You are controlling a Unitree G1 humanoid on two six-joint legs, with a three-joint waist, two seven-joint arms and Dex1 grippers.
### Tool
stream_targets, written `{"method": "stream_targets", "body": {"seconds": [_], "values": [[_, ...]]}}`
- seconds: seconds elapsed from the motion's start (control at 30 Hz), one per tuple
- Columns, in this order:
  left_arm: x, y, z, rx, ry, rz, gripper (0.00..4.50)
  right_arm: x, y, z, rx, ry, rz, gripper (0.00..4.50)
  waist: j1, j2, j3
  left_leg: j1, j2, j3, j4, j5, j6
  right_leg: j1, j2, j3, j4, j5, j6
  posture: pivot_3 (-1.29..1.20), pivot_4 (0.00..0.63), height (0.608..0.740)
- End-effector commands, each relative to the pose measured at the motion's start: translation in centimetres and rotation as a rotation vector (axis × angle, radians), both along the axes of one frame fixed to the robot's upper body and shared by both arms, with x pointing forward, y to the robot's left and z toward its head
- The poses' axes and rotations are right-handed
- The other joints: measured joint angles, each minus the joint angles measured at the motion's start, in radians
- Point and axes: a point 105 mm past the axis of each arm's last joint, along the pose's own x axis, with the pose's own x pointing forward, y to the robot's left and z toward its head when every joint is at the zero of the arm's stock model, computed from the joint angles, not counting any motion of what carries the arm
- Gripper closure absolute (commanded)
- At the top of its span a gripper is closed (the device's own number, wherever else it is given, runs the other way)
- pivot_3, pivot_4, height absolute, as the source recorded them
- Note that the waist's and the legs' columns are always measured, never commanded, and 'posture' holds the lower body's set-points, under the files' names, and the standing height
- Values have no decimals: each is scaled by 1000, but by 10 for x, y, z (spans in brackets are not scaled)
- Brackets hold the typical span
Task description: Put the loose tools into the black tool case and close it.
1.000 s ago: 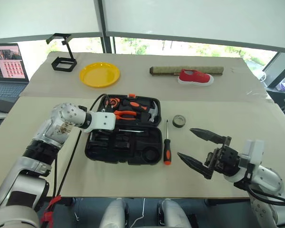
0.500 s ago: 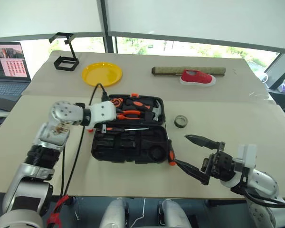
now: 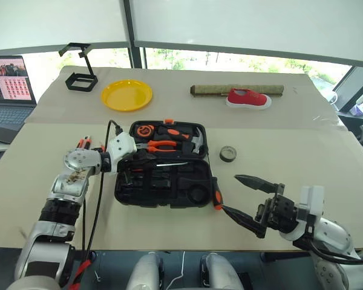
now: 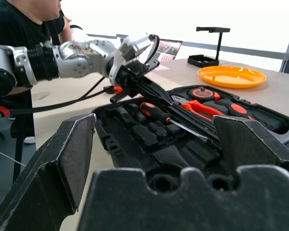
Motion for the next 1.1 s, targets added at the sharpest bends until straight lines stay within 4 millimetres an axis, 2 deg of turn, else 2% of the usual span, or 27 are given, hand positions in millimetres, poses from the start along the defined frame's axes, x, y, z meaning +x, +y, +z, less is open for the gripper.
{"method": "stream_targets", "body": {"seconds": [0.03, 0.13, 0.23, 0.43, 0.5, 0.53, 0.63, 0.7, 0.77, 0.9, 0.97, 1.1], "values": [[2, -4, -1, 28, -3, -6, 4463, 1, 1, 6, 6, -33, -4, 0, -1, 0, 0, 0, 0, 0, 0, 0, 0, 0, 0, 0, 0, 0, 0, 0, 150, 740], [-1, -5, -11, 50, 36, -6, 4463, 2, 1, 6, 6, -35, -9, 0, -1, 0, 0, 0, 0, 0, 0, 0, 0, 0, 0, 0, 0, 0, 0, 0, 150, 740], [2, -7, -24, 35, 122, 69, 4463, 3, 2, 7, 4, -39, -11, 0, 0, 0, 0, 1, 0, 0, 0, 0, 0, 0, 0, 1, 0, 0, 0, 0, 150, 740], [-12, -17, -41, 104, 161, 10, 4463, 6, 4, 8, -4, -46, -24, 0, 0, 1, -2, 3, 0, 1, 0, 0, 0, 2, 0, 2, 0, 0, 0, 0, 150, 740], [-12, -16, -39, 110, 121, 3, 4463, 7, 1, 7, -17, -43, -52, 0, 1, 2, -4, 3, 0, 2, 0, 0, 1, 2, 0, 3, 0, 0, 0, 0, 150, 740], [-11, -16, -27, 50, 83, -5, 4463, 9, -5, 8, -21, -37, -93, 0, 2, 3, -4, 3, 0, 2, 0, -1, 1, 2, 0, 3, 0, 0, 0, 0, 150, 740], [-14, -5, 10, -125, -28, -40, 3675, 20, -31, 2, -106, 15, -294, 0, 1, 3, -4, 2, 1, 3, 0, -1, 1, 1, -1, 3, 0, 0, 1, 0, 150, 740], [-26, 8, 28, -215, -81, -113, 3016, 19, -48, -8, -184, 83, -391, 0, -1, 2, -4, 1, 1, 4, 0, -1, 1, -1, -1, 5, 0, 1, 1, 0, 150, 740], [-37, 21, 34, -241, -97, -163, 2301, 14, -57, -14, -224, 130, -426, 0, -2, 2, -4, 0, 1, 4, 0, -1, 1, -2, -1, 5, 0, 1, 1, 0, 150, 740], [-75, 56, 38, -183, -2, -285, 820, -16, -82, -39, -320, 284, -473, 0, -6, 3, -4, 3, 2, 5, -2, -1, 1, -1, 0, 5, 0, 0, 0, 0, 150, 740], [-85, 67, 38, -164, 23, -295, 80, -26, -85, -48, -337, 341, -477, 0, -6, 3, -4, 4, 3, 5, -3, -2, 1, -1, 0, 5, 0, -1, -1, 0, 150, 740], [-97, 93, 27, -109, 48, -233, 29, -38, -82, -63, -347, 415, -457, 0, -4, 3, -4, 4, 4, 6, -1, -2, 1, -1, -1, 8, -2, -3, 0, 0, 150, 740]]}}
